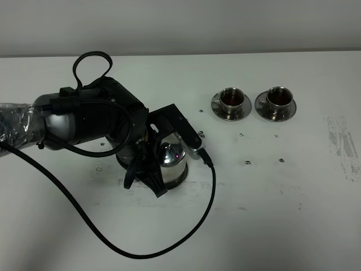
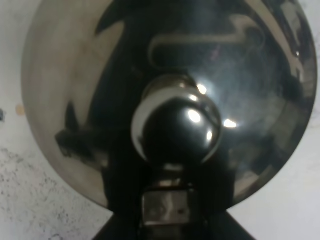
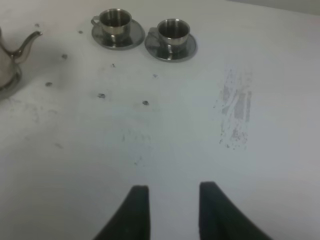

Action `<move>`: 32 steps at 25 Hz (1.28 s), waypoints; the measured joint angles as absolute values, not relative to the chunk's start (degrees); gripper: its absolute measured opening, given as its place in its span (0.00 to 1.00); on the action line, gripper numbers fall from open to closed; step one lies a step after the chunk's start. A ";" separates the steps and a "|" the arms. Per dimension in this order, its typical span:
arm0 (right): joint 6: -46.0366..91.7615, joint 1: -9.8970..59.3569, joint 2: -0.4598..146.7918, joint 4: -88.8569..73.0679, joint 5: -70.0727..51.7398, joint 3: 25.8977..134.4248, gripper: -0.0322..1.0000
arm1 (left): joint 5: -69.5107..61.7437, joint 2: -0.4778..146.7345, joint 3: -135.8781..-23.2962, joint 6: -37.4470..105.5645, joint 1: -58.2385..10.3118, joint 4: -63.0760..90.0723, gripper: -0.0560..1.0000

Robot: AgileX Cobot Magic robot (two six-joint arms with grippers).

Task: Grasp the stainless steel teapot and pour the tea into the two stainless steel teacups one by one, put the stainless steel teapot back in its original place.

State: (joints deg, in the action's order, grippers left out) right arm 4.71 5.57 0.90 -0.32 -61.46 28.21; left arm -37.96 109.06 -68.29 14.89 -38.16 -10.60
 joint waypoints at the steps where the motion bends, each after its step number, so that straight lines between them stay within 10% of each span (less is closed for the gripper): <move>1: 4.71 5.57 0.90 -0.32 -61.46 28.21 0.25 | -37.11 109.06 -67.53 14.69 -37.84 -10.60 0.22; 32: 4.71 5.57 0.90 -0.32 -61.46 28.21 0.25 | -34.09 108.51 -64.76 13.19 -37.76 -9.33 0.22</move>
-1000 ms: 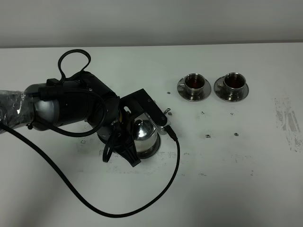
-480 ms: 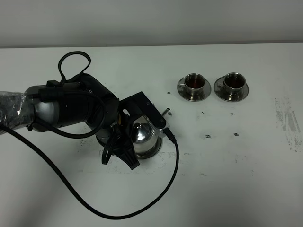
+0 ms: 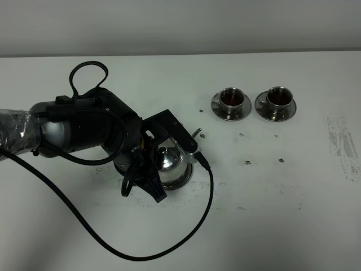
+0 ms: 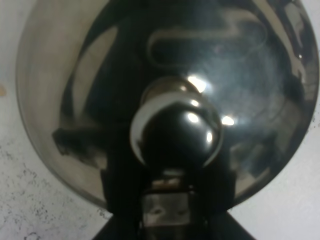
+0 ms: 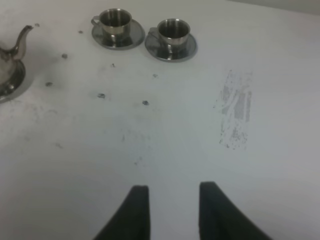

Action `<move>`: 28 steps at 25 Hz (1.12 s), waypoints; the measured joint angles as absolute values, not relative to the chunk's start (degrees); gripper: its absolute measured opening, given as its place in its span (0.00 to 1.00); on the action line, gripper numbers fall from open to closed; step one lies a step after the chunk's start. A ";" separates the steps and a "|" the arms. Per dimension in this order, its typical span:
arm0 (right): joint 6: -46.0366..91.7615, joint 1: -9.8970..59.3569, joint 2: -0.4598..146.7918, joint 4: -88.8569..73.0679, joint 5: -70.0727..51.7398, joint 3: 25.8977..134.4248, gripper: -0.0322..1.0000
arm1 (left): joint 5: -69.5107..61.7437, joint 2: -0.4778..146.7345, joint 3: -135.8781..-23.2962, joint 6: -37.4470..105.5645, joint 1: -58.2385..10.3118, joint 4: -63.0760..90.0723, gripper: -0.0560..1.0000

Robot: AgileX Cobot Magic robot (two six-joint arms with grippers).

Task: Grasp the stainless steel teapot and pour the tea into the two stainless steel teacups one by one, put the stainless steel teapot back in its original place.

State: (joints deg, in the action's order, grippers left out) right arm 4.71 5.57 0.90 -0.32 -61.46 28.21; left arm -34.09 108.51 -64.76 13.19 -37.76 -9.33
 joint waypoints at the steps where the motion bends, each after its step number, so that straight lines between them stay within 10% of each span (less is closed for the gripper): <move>1: 4.71 5.57 0.90 -0.32 -61.46 28.21 0.25 | -34.09 108.51 -64.76 13.19 -37.76 -9.33 0.22; 28: 4.71 5.57 0.90 -0.32 -61.46 28.21 0.25 | -37.79 96.83 -64.68 7.55 -37.76 -10.34 0.56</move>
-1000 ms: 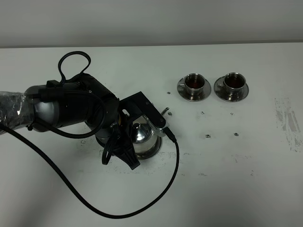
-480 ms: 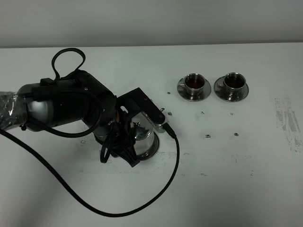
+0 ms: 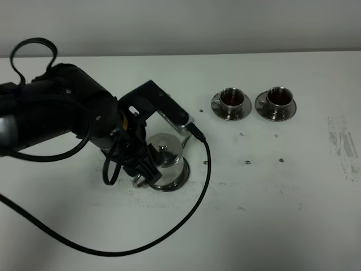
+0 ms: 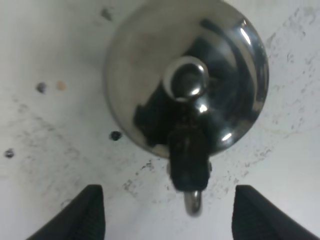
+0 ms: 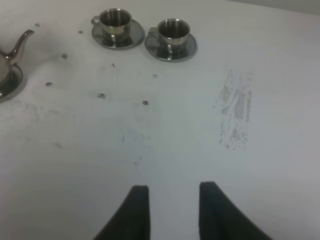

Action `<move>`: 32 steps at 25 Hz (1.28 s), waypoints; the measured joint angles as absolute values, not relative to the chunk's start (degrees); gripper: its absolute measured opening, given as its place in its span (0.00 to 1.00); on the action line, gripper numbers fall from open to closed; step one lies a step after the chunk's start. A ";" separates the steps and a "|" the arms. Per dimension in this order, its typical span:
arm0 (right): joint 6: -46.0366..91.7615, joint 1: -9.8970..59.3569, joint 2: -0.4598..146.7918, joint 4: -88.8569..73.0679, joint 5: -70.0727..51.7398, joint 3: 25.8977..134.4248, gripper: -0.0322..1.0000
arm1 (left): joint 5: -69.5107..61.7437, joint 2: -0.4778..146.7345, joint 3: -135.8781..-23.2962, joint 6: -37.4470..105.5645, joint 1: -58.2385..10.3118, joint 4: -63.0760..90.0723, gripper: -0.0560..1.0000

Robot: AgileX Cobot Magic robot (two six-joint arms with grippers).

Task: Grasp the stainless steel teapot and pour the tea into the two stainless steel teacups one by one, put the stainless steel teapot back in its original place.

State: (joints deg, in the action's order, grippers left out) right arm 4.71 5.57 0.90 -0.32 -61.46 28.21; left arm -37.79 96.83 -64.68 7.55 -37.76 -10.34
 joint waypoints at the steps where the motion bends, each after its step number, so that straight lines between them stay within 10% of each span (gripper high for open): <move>1: 4.71 5.57 0.90 -0.32 -61.46 28.21 0.25 | -37.95 95.34 -64.68 6.92 -37.76 -10.99 0.56; 32: 4.71 5.57 0.90 -0.32 -61.46 28.21 0.25 | -68.33 44.79 -52.02 -19.95 -27.27 -43.66 0.56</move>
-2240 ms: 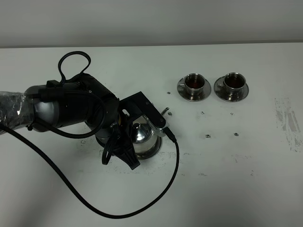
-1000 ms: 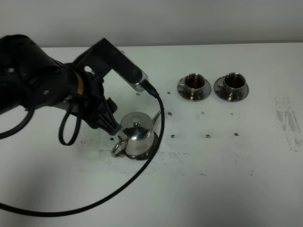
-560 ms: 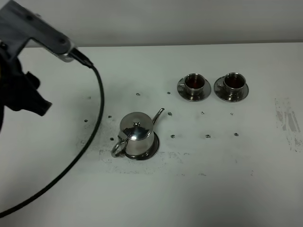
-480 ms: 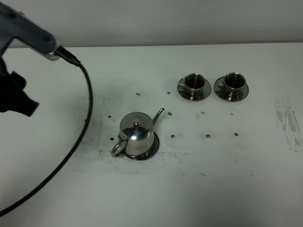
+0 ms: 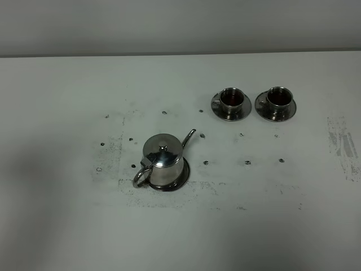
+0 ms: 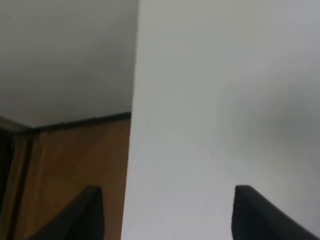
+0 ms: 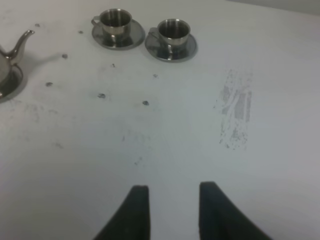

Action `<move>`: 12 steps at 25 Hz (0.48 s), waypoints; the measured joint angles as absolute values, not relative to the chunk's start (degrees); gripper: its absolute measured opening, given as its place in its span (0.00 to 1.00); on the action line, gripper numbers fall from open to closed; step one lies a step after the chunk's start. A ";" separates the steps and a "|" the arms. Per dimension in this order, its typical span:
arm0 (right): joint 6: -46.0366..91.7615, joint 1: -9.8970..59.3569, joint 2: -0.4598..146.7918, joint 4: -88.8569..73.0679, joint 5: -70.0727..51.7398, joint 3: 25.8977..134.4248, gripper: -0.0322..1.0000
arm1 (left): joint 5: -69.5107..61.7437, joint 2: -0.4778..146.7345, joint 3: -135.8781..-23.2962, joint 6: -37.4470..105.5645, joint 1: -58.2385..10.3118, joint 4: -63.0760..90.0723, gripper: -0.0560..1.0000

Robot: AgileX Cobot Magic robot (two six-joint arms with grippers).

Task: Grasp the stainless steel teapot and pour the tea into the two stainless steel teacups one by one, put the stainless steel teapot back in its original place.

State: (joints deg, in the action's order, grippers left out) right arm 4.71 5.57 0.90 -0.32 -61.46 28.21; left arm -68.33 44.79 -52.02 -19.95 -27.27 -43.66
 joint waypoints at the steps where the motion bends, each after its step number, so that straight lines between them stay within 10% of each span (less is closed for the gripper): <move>1: 4.71 5.57 0.90 -0.32 -61.46 28.21 0.25 | -68.33 42.44 -50.06 -20.56 -26.10 -43.48 0.56; 12: 4.71 5.57 0.90 -0.32 -61.46 28.21 0.25 | -68.36 28.21 -35.03 -24.01 -12.57 -32.42 0.56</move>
State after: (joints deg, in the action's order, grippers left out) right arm 4.71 5.57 0.90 -0.32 -61.46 28.21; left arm -68.36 28.21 -35.03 -24.01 -12.57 -32.42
